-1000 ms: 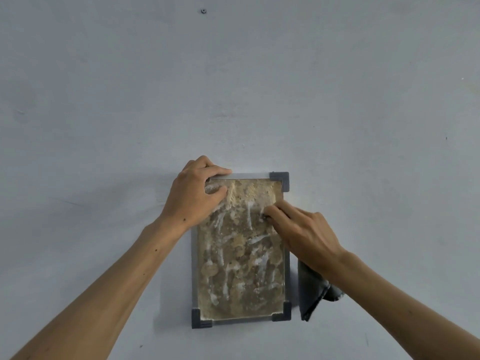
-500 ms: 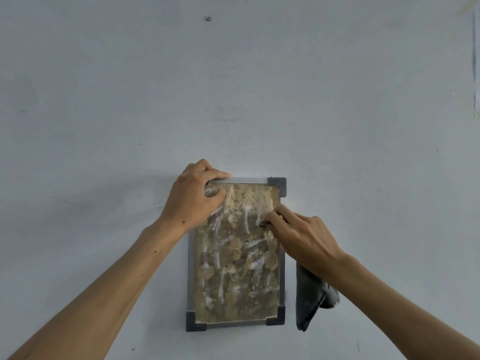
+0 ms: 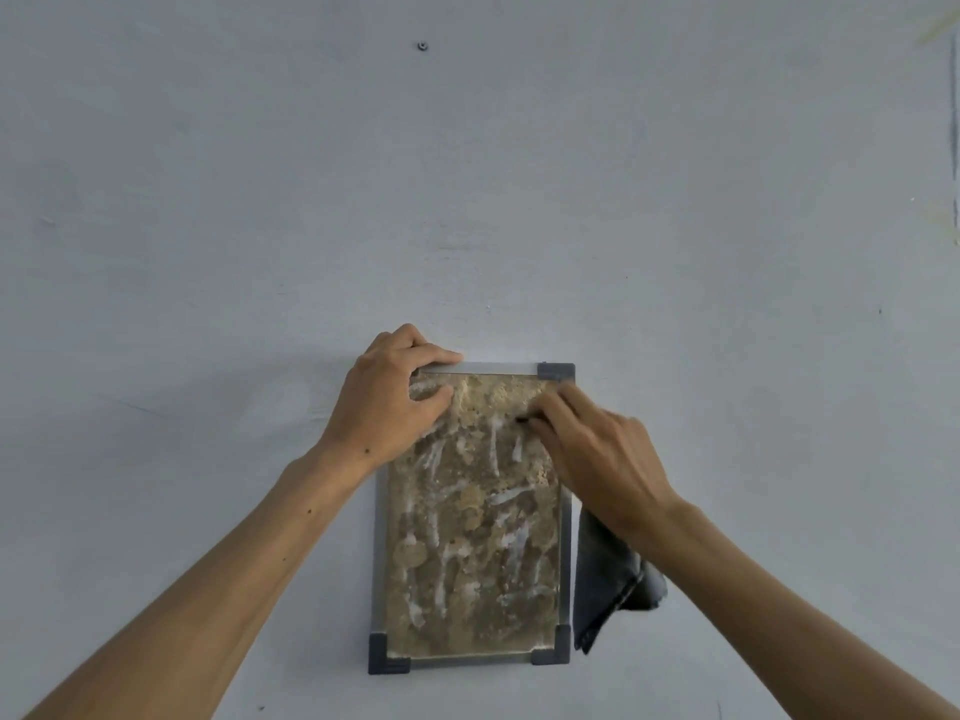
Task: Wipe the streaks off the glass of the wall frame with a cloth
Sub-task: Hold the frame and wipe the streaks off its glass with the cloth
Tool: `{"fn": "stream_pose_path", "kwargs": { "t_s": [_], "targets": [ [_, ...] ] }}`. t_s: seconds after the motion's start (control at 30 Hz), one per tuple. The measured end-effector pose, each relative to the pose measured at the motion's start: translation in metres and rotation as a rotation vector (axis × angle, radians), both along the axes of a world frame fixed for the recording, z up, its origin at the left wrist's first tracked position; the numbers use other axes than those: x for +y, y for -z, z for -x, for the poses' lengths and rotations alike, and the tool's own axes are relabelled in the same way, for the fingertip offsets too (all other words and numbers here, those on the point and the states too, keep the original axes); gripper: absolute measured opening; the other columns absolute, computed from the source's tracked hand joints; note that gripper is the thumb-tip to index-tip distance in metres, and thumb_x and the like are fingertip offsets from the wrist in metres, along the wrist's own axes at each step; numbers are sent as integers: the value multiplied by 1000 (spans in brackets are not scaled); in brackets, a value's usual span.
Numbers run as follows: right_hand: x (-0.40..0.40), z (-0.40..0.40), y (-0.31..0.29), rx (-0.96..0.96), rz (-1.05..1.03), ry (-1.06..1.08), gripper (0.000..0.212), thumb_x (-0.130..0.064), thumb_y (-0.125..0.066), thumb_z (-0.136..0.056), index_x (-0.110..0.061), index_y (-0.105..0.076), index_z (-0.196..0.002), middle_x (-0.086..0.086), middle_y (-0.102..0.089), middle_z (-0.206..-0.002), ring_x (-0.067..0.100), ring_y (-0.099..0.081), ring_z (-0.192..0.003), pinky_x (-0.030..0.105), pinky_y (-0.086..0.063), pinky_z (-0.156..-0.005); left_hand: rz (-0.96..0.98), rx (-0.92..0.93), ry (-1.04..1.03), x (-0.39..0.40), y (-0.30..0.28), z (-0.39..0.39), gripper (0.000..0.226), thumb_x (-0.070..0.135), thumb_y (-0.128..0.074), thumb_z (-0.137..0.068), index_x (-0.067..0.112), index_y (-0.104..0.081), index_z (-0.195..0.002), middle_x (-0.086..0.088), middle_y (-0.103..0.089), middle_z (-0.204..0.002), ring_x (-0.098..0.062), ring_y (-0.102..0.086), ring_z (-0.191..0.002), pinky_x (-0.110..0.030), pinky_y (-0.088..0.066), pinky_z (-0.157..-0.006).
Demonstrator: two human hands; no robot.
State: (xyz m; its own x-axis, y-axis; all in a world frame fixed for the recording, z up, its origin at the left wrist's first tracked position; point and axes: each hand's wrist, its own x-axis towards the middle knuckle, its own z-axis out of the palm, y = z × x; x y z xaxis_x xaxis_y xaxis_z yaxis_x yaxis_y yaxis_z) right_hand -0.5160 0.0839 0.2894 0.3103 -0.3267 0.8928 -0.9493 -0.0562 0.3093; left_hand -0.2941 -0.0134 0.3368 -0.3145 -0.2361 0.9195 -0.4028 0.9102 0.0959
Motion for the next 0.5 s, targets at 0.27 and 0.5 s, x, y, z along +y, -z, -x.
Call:
{"fn": "stream_pose_path", "kwargs": {
  "t_s": [0.27,0.5],
  "targets": [
    [-6,-8,31,-35,-62,-50,8,-16,-56,-106,-13,-61,-112,-4,-59,-102,14,-57,-63,34,-53,-46,3,-6,-1,-1,1,0,31,20,-76,-88,23,-75,-119,10,-56,-96,-6,-51,-94,-7,-37,-79],
    [-11,-15,-5,-71,87,-24,23,-30,-49,-110,-12,-62,-106,-3,-59,-98,14,-50,-55,34,-48,-42,18,12,-2,-2,1,1,30,20,-76,-88,23,-75,-118,11,-55,-95,-5,-50,-93,-6,-37,-78]
  ]
}}
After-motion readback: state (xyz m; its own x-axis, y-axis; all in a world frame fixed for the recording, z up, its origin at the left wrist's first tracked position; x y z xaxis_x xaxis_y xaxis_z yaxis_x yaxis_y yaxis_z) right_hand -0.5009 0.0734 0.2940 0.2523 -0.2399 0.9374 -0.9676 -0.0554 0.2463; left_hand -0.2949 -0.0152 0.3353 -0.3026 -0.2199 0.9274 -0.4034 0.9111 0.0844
